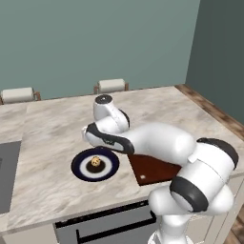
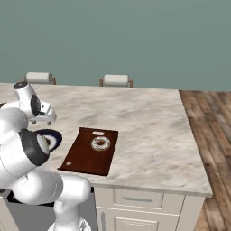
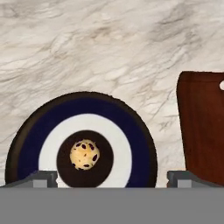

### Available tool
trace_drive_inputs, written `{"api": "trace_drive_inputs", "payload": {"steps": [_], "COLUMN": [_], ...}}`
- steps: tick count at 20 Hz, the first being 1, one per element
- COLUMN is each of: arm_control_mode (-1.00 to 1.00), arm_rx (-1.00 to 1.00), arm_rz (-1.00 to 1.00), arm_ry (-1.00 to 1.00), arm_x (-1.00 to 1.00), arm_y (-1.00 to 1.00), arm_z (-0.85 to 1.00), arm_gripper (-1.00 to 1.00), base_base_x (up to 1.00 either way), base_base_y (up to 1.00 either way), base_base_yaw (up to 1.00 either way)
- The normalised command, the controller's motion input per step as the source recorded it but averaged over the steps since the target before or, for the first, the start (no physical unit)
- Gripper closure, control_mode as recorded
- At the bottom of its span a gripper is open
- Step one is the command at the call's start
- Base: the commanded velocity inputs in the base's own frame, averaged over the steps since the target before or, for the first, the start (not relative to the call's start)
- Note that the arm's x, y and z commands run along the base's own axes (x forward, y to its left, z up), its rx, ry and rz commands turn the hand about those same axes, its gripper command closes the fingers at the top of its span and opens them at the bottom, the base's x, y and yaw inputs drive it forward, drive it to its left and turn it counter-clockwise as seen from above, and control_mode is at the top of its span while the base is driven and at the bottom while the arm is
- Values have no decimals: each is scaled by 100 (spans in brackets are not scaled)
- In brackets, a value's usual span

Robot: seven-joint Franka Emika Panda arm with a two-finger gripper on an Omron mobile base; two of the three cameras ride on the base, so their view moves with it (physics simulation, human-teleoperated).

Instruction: Move the dessert items from the plate to the tray.

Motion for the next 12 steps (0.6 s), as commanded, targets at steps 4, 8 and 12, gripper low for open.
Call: {"api": "trace_drive_inputs", "payload": {"steps": [4,8,12], "arm_control_mode": [-100,-100,-100], "arm_rx": [0,0,0], "arm_rz": [0,0,0], "arm_ry": [6,7,6], "arm_x": [-28,-4,0], "arm_y": [24,6,25], "arm_z": [-19,-21,-50], "arm_gripper": [-100,-100,-100], "base_base_x": [0,0,0], "base_base_y": [0,0,0], "base_base_yaw": [0,0,0]}}
